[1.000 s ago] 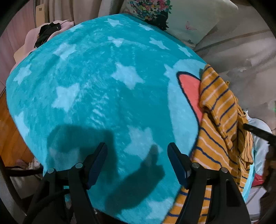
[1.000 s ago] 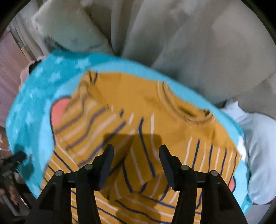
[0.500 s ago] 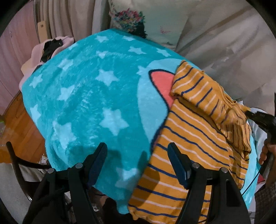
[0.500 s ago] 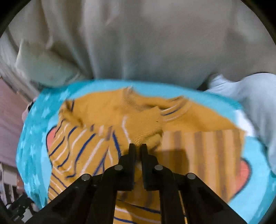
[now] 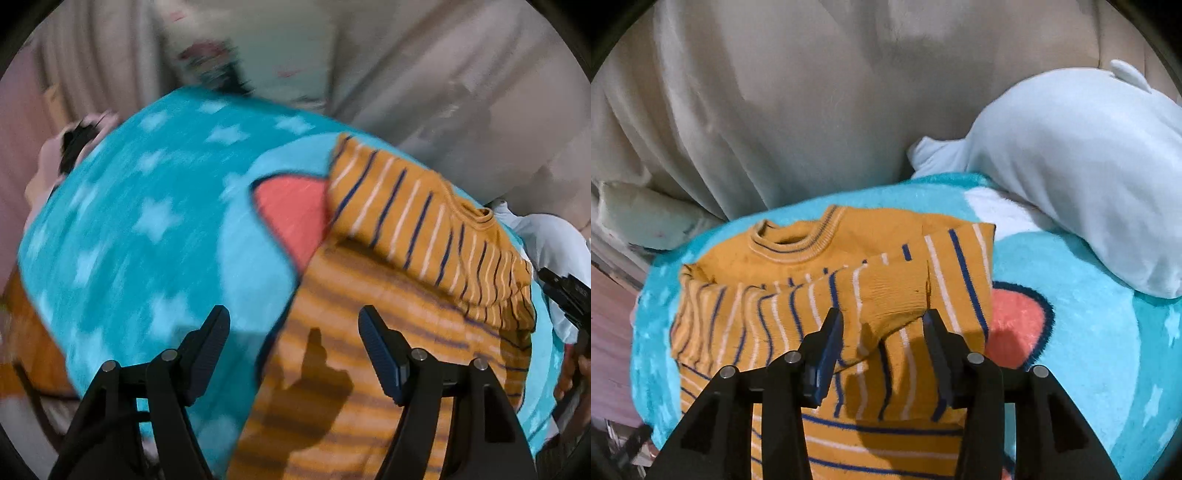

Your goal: Fold small clothes

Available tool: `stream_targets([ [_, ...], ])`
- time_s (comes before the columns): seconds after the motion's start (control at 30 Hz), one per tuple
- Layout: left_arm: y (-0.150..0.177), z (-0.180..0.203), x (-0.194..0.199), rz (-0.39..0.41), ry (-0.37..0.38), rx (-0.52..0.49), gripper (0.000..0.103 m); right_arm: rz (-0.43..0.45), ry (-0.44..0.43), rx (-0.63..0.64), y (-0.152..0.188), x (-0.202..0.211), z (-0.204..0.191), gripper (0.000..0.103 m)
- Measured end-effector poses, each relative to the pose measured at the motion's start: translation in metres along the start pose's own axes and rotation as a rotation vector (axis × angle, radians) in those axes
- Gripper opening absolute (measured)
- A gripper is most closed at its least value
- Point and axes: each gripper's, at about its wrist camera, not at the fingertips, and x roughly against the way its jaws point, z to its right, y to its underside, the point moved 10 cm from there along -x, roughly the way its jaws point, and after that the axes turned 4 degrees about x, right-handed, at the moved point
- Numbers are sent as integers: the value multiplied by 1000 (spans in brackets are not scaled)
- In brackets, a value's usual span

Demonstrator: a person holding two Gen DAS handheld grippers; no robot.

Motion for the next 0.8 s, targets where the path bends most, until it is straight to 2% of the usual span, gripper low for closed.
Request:
stream_targets([
  [0.07,-22,24,-12,23,14,-58,72,7,-39,-2,-1,0,-4,49],
  [0.2,-59,75,-54,39,57,-189,72,-42,-164,-53,1,-15,-21,49],
  [0.27,-69,86,-82,14,39,-219,72,-116,-275,-83,8,-37,-34,49],
  [0.3,-71,85,-96,1,11,-226,72,-149,-297,-94,13,-46,-36,49],
  [0.33,-73,81,-110,-17,-29,-229,72,-182,-252,-109,20,-60,-27,48],
  [0.37,-72,74,-124,-51,-67,-225,72,-183,-198,-123,23,-64,-16,41],
  [0.4,-69,68,-134,-87,-71,-210,72,-176,-124,-158,25,-65,0,21],
  [0.43,-67,65,-136,-98,-49,-188,72,-166,-88,-198,28,-61,12,16],
  [0.47,-66,61,-134,-88,-20,-163,72,-158,-63,-212,30,-54,18,16],
  [0.53,-64,57,-132,-96,-7,-174,73,-118,71,-180,33,-33,32,39],
  [0.57,-64,54,-127,-93,-6,-182,73,-90,82,-180,32,-25,35,50],
  [0.6,-65,51,-121,-76,-10,-184,73,-71,62,-192,30,-19,36,55],
  [0.7,-65,46,-95,-15,2,-191,73,-68,19,-229,21,-20,36,56],
  [0.8,-59,40,-70,19,31,-174,73,-97,8,-269,16,-45,33,58],
])
